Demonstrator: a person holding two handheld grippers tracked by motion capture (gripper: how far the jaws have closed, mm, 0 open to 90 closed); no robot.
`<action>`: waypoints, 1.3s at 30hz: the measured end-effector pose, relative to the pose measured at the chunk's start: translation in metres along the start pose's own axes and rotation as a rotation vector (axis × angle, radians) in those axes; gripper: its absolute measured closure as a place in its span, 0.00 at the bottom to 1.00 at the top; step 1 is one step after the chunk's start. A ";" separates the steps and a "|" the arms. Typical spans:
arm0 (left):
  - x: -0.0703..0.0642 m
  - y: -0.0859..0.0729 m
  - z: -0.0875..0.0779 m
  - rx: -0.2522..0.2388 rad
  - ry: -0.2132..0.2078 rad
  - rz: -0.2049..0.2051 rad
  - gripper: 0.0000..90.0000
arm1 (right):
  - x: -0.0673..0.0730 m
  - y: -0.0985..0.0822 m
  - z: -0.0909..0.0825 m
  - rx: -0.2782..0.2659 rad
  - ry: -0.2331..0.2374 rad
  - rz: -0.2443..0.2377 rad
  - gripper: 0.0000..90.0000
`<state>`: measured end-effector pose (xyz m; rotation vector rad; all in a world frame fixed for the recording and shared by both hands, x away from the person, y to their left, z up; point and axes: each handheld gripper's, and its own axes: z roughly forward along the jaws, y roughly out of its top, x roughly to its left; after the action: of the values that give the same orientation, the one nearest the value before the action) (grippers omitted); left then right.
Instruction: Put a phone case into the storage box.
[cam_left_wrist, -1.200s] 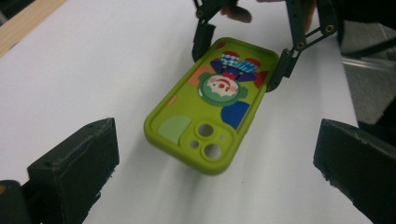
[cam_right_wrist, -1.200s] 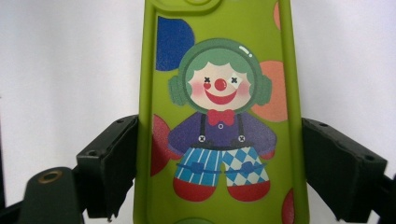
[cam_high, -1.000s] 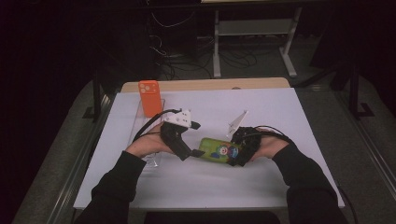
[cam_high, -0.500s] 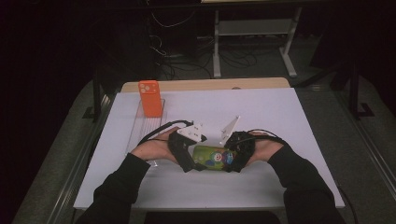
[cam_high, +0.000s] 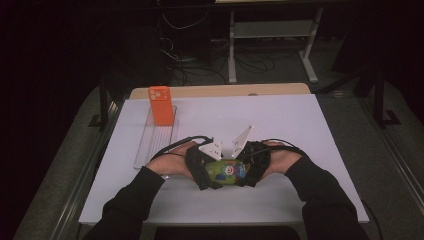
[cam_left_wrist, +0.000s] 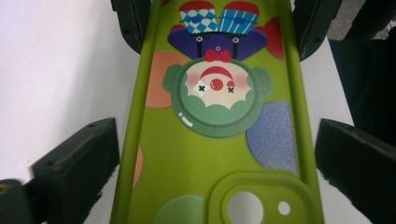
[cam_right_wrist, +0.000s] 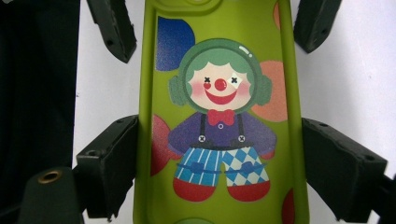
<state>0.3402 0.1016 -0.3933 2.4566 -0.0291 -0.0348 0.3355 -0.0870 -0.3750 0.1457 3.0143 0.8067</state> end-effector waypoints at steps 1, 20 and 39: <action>0.000 0.000 0.000 0.000 0.000 0.000 0.04 | 0.000 0.000 0.000 -0.001 0.003 -0.002 0.17; -0.002 -0.001 0.001 0.013 -0.008 0.004 0.17 | 0.001 0.000 -0.001 -0.008 0.018 -0.009 0.16; 0.001 -0.010 0.001 0.026 0.067 -0.116 0.18 | -0.009 -0.019 -0.015 -0.140 -0.035 0.158 0.01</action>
<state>0.3415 0.1091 -0.4006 2.4813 0.1429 -0.0033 0.3427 -0.1116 -0.3714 0.3952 2.9295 1.0122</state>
